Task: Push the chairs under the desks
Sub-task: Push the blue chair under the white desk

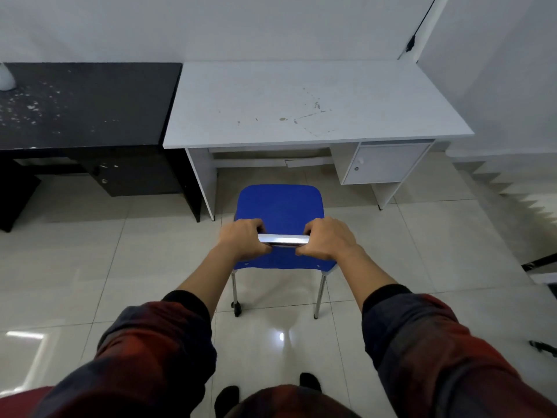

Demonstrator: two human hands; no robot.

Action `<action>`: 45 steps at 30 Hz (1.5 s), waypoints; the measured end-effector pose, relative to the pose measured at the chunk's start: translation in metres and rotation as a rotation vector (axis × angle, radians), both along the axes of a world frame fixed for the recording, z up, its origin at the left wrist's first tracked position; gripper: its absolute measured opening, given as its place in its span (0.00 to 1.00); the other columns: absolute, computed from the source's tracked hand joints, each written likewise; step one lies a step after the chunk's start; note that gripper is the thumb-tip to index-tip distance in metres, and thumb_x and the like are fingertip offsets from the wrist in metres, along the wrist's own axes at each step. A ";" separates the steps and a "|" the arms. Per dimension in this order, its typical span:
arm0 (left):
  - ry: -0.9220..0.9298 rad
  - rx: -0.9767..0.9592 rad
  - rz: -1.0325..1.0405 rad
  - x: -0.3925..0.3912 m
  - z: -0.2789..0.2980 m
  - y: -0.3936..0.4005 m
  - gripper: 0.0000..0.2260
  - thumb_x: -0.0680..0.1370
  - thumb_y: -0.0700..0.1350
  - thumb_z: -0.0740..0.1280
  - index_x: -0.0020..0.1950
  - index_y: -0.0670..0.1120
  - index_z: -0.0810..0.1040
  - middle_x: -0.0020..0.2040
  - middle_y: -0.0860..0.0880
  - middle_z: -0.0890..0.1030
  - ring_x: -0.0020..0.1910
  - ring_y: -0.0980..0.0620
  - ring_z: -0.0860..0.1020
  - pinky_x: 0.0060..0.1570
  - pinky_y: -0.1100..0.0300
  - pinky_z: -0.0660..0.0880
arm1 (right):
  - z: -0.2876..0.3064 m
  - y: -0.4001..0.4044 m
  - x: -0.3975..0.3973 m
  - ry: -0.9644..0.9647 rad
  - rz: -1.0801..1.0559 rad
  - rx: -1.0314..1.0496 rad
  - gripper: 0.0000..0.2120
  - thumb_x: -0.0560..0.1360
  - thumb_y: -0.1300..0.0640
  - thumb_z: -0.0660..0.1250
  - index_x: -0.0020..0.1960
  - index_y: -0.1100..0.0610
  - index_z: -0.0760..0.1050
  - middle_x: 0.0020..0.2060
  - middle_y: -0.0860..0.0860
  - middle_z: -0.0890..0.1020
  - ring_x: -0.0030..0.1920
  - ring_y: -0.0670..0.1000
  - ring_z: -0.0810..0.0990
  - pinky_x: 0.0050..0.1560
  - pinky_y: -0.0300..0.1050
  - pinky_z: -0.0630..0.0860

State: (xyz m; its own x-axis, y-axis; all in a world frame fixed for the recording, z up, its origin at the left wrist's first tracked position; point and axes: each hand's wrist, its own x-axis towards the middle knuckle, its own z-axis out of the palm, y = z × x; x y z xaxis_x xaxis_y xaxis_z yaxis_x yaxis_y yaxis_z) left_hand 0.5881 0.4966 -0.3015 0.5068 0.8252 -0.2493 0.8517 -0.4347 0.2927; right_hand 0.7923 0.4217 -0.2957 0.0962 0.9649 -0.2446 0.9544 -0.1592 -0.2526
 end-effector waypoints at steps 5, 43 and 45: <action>-0.019 -0.002 0.046 0.028 -0.004 -0.008 0.15 0.72 0.58 0.70 0.54 0.54 0.76 0.48 0.54 0.80 0.44 0.53 0.77 0.42 0.60 0.74 | -0.001 0.002 0.033 -0.005 0.052 0.013 0.20 0.68 0.40 0.71 0.51 0.53 0.82 0.38 0.47 0.81 0.37 0.48 0.79 0.32 0.38 0.69; -0.159 0.036 0.099 0.045 -0.010 0.041 0.14 0.67 0.58 0.74 0.48 0.54 0.80 0.42 0.56 0.82 0.40 0.54 0.79 0.40 0.56 0.79 | -0.010 0.054 0.055 -0.085 0.036 0.106 0.18 0.67 0.38 0.69 0.49 0.50 0.82 0.34 0.46 0.81 0.35 0.48 0.79 0.35 0.41 0.76; -0.161 0.026 0.080 0.039 -0.010 0.051 0.13 0.68 0.58 0.74 0.48 0.54 0.80 0.43 0.56 0.82 0.40 0.54 0.79 0.40 0.58 0.77 | -0.010 0.059 0.047 -0.092 0.026 0.108 0.18 0.68 0.38 0.68 0.49 0.50 0.82 0.35 0.46 0.81 0.35 0.49 0.79 0.34 0.41 0.75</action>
